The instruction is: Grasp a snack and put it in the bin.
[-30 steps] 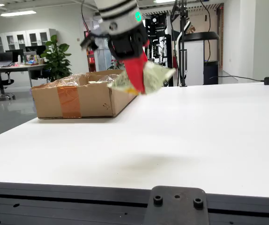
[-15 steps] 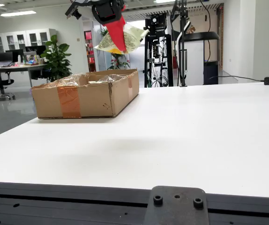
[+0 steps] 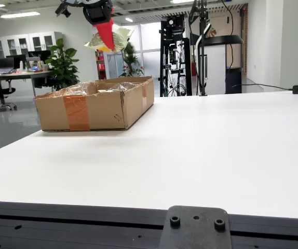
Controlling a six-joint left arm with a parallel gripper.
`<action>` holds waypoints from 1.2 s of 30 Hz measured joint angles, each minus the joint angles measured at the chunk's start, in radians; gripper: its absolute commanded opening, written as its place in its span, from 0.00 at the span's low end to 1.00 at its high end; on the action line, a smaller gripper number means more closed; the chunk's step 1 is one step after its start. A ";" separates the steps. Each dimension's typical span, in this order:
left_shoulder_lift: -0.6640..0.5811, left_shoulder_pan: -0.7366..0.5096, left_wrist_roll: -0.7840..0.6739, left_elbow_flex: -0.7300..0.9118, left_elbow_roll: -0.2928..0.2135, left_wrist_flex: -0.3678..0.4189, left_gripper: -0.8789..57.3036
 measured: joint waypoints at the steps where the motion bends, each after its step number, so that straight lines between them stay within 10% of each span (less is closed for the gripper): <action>1: 0.002 0.012 0.008 -0.006 0.000 0.001 0.18; 36: 0.133 0.197 0.075 -0.144 -0.012 -0.029 0.19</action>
